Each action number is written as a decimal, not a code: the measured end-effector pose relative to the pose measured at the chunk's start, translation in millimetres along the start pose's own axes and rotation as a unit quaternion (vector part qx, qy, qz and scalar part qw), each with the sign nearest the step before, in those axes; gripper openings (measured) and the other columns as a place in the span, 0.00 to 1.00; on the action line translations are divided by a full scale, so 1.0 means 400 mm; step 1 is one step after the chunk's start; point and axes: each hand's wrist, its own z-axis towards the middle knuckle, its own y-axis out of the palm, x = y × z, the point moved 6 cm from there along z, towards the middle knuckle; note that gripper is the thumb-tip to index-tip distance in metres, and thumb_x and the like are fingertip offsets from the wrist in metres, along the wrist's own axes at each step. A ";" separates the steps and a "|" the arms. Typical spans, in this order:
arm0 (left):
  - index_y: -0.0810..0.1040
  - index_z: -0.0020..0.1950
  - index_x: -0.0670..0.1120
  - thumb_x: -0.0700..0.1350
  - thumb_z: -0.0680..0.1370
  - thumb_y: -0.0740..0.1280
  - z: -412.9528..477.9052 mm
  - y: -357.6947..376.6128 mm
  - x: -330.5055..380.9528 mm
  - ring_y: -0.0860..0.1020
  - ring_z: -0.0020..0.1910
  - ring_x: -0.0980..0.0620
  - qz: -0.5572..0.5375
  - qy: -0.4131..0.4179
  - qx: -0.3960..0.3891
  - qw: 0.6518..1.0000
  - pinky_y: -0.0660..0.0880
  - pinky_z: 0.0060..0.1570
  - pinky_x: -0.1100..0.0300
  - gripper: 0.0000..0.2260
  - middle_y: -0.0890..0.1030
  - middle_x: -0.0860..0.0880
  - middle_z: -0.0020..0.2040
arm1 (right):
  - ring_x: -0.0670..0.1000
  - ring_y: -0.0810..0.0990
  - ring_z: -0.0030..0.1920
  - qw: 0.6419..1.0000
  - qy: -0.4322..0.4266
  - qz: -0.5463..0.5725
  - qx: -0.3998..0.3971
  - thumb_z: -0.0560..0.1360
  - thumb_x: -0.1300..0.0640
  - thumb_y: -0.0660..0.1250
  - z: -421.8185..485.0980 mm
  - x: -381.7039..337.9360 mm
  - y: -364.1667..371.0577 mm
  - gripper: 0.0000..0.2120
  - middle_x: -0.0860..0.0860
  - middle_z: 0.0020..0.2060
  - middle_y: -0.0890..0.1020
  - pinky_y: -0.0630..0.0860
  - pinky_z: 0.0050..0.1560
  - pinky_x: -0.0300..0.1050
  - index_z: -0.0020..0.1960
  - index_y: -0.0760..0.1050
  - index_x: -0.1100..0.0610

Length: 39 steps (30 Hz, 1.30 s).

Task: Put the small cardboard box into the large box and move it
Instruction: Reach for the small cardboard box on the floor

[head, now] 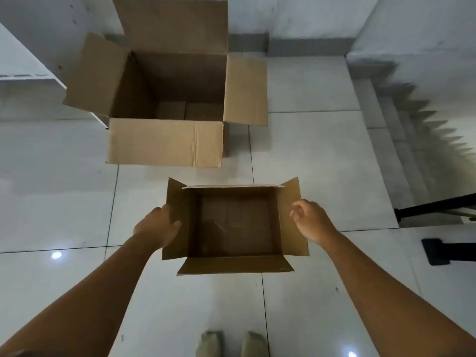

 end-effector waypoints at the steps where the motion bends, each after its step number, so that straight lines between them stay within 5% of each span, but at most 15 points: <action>1: 0.64 0.68 0.42 0.50 0.77 0.62 0.016 0.012 -0.007 0.73 0.63 0.40 0.004 -0.010 0.012 1.000 0.73 0.59 0.47 0.23 0.72 0.40 0.66 | 0.56 0.73 0.63 1.000 0.006 0.000 0.022 0.78 0.54 0.58 0.018 0.014 0.005 0.17 0.57 0.64 0.73 0.72 0.60 0.47 0.66 0.68 0.57; 5: 0.59 0.71 0.41 0.48 0.76 0.64 0.073 0.055 -0.036 0.68 0.66 0.35 -0.009 -0.043 0.061 0.997 0.71 0.59 0.43 0.27 0.66 0.36 0.69 | 0.59 0.69 0.66 0.995 0.034 0.024 0.088 0.77 0.54 0.61 0.082 0.079 0.030 0.22 0.59 0.67 0.70 0.70 0.63 0.51 0.69 0.63 0.58; 10: 0.52 0.74 0.41 0.51 0.76 0.64 0.127 0.121 -0.061 0.69 0.66 0.33 -0.061 -0.058 0.076 0.994 0.71 0.60 0.39 0.32 0.65 0.35 0.70 | 0.60 0.70 0.66 0.988 0.087 0.097 0.077 0.77 0.52 0.61 0.137 0.147 0.091 0.26 0.60 0.69 0.68 0.70 0.63 0.54 0.71 0.58 0.57; 17: 0.61 0.68 0.40 0.48 0.79 0.59 0.161 0.160 -0.063 0.77 0.57 0.34 -0.165 -0.024 0.176 0.970 0.76 0.54 0.41 0.21 0.77 0.35 0.60 | 0.61 0.71 0.65 0.986 0.101 0.109 0.072 0.78 0.47 0.57 0.186 0.176 0.152 0.26 0.60 0.68 0.69 0.71 0.60 0.52 0.71 0.59 0.59; 19: 0.66 0.65 0.38 0.49 0.80 0.54 0.172 0.181 -0.065 0.77 0.54 0.35 -0.189 -0.025 0.181 0.965 0.76 0.52 0.43 0.18 0.79 0.35 0.56 | 0.60 0.72 0.63 0.983 0.100 0.128 0.085 0.78 0.45 0.54 0.194 0.181 0.170 0.26 0.60 0.65 0.72 0.71 0.55 0.50 0.69 0.62 0.60; 23: 0.71 0.54 0.37 0.52 0.81 0.48 0.185 0.219 -0.073 0.77 0.46 0.37 -0.217 -0.037 0.186 0.958 0.72 0.45 0.46 0.20 0.78 0.36 0.45 | 0.56 0.78 0.46 0.971 0.087 0.152 0.165 0.80 0.48 0.49 0.199 0.196 0.179 0.20 0.54 0.43 0.76 0.68 0.37 0.42 0.59 0.70 0.61; 32: 0.73 0.58 0.37 0.52 0.81 0.48 0.094 0.192 -0.075 0.77 0.51 0.36 -0.244 -0.039 0.230 0.941 0.73 0.50 0.44 0.22 0.79 0.35 0.51 | 0.51 0.73 0.38 0.968 0.070 0.111 0.213 0.81 0.55 0.50 0.119 0.192 0.158 0.15 0.55 0.40 0.76 0.70 0.38 0.43 0.57 0.71 0.61; 39: 0.74 0.49 0.37 0.52 0.81 0.47 -0.079 0.065 -0.026 0.75 0.39 0.41 -0.202 -0.016 0.266 0.942 0.69 0.39 0.51 0.22 0.76 0.41 0.38 | 0.52 0.74 0.36 0.962 0.056 0.076 0.256 0.80 0.55 0.51 -0.059 0.146 0.014 0.15 0.53 0.37 0.76 0.69 0.36 0.41 0.57 0.72 0.61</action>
